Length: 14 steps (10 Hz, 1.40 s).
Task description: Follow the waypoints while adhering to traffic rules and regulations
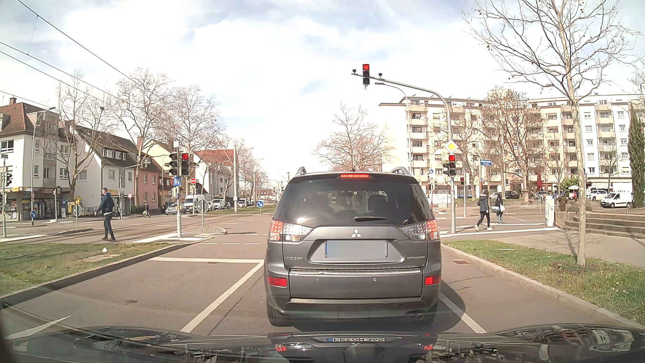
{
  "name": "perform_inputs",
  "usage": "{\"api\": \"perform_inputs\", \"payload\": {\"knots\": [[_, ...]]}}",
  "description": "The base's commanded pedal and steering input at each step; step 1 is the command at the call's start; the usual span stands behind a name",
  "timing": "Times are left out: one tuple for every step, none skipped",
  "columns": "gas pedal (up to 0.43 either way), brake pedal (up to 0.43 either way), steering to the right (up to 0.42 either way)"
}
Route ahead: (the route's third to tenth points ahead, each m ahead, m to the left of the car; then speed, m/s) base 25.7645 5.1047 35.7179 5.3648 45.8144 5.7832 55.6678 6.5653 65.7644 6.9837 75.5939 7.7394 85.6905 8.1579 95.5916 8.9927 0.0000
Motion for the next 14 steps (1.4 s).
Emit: {"api": "perform_inputs", "payload": {"knots": [[0.0, 0.299, 0.0], [0.0, 0.299, 0.0], [0.0, 0.299, 0.0], [0.0, 0.305, 0.0], [0.0, 0.305, 0.0], [0.0, 0.305, 0.0], [0.0, 0.305, 0.0], [0.0, 0.299, 0.0], [0.0, 0.305, 0.0], [0.0, 0.305, 0.0], [0.0, 0.299, 0.0], [0.0, 0.305, 0.0], [0.0, 0.305, 0.0], [0.0, 0.299, 0.0]]}}
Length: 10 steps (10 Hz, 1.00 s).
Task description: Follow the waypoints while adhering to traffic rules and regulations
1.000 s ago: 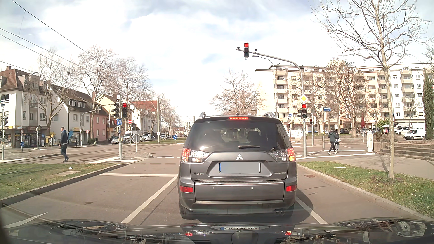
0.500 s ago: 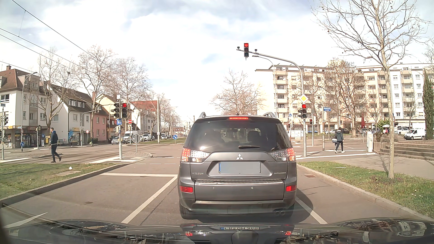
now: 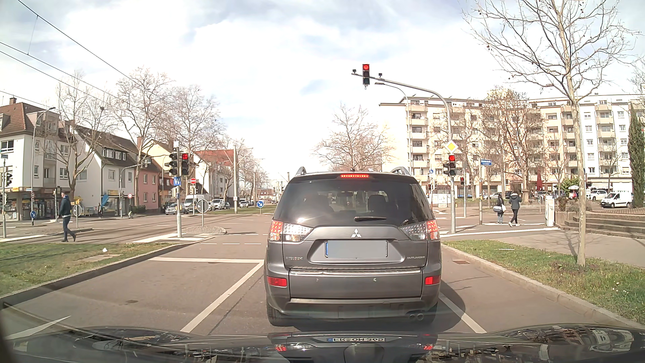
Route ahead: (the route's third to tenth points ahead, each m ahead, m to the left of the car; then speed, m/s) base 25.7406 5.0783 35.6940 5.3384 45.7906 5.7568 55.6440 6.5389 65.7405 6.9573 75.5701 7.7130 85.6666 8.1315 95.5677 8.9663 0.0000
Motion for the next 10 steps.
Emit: {"api": "perform_inputs", "payload": {"knots": [[0.0, 0.305, 0.0], [0.0, 0.299, 0.0], [0.0, 0.299, 0.0], [0.0, 0.305, 0.0], [0.0, 0.305, 0.0], [0.0, 0.305, 0.0], [0.0, 0.305, 0.0], [0.0, 0.305, 0.0], [0.0, 0.299, 0.0], [0.0, 0.299, 0.0]]}}
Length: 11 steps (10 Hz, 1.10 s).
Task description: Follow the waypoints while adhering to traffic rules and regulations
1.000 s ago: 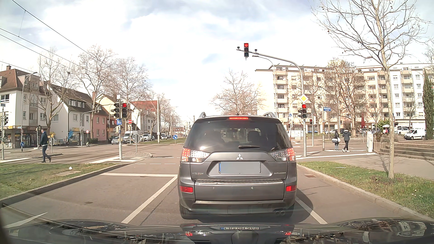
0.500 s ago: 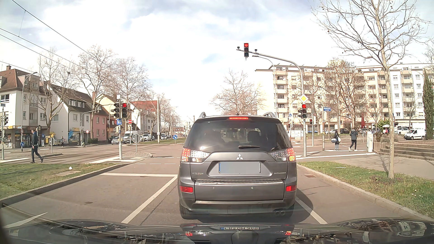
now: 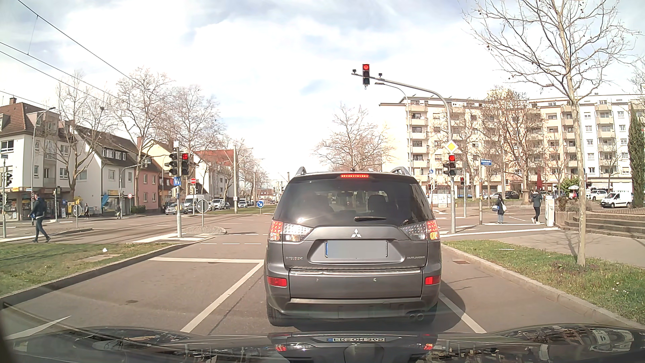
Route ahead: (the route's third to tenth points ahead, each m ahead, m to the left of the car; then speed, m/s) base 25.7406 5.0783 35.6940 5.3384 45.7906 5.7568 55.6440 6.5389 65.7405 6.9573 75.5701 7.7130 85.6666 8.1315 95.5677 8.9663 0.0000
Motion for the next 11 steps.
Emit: {"api": "perform_inputs", "payload": {"knots": [[0.0, 0.305, 0.0], [0.0, 0.299, 0.0], [0.0, 0.305, 0.0], [0.0, 0.305, 0.0], [0.0, 0.305, 0.0], [0.0, 0.299, 0.0], [0.0, 0.305, 0.0], [0.0, 0.299, 0.0], [0.0, 0.305, 0.0], [0.0, 0.299, 0.0], [0.0, 0.299, 0.0]]}}
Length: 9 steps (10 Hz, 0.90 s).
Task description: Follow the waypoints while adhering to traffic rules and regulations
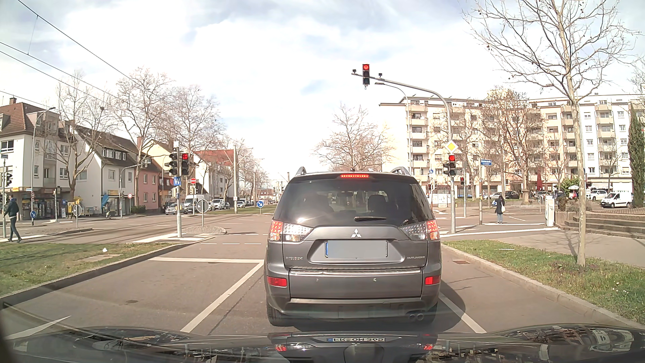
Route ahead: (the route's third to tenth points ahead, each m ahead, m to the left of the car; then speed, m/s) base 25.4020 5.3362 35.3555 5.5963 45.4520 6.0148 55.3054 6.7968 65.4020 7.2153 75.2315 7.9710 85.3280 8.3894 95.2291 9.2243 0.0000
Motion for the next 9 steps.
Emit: {"api": "perform_inputs", "payload": {"knots": [[0.0, 0.305, 0.0], [0.0, 0.299, 0.0], [0.0, 0.305, 0.0], [0.0, 0.305, 0.0], [0.0, 0.305, 0.0], [0.0, 0.305, 0.0], [0.0, 0.305, 0.0], [0.0, 0.299, 0.0], [0.0, 0.299, 0.0]]}}
